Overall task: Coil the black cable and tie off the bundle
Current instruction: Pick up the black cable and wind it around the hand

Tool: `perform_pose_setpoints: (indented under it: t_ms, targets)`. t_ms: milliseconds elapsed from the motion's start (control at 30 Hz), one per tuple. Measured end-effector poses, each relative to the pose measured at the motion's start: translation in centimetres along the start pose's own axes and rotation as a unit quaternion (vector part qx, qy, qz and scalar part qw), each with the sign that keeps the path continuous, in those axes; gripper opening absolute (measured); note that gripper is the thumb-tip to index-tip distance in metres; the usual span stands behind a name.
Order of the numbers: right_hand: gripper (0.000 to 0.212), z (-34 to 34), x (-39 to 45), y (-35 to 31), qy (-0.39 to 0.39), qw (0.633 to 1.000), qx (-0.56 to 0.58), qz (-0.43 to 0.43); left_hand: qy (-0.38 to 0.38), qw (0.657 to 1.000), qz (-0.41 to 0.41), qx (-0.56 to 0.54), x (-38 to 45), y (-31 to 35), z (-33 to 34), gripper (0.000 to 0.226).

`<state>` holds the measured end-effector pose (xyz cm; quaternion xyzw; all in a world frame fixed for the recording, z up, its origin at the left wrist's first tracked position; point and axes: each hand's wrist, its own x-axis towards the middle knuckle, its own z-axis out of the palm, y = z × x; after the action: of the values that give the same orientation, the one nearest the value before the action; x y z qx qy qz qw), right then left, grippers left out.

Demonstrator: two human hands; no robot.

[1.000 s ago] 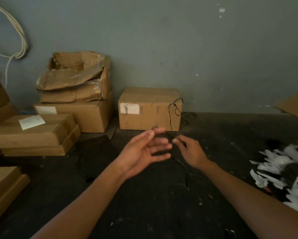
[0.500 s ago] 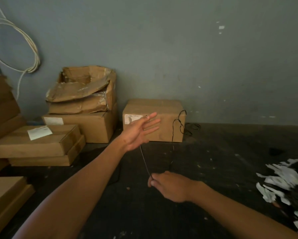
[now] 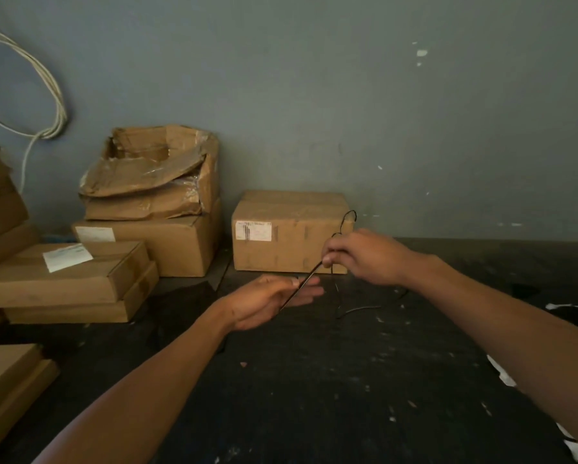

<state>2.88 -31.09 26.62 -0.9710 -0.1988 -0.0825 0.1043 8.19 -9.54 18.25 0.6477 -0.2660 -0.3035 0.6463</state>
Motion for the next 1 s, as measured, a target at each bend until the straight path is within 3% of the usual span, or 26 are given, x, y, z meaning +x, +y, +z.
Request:
perform_pose_setpoints:
  t_ms: [367,633,833,1000]
  targets:
    - [0.017,-1.4,0.1,-0.2,0.031,0.997,0.030,-0.064,-0.011,1.000,-0.017,-0.016,0.4,-0.1,0.5,0.038]
    - [0.018,-1.7,0.5,0.3,0.052,0.996,0.061,-0.039,-0.106,0.983,0.000,-0.152,-0.7,0.0,2.2,0.039]
    - [0.016,-0.6,0.6,1.1,0.046,0.994,0.089,-0.039,-0.204,0.970,-0.007,-0.133,-1.3,0.8,2.5,0.030]
    - [0.017,3.5,-0.2,3.1,0.082,0.985,0.152,-0.005,-0.269,0.948,0.029,-0.168,-1.8,2.7,2.9,0.039]
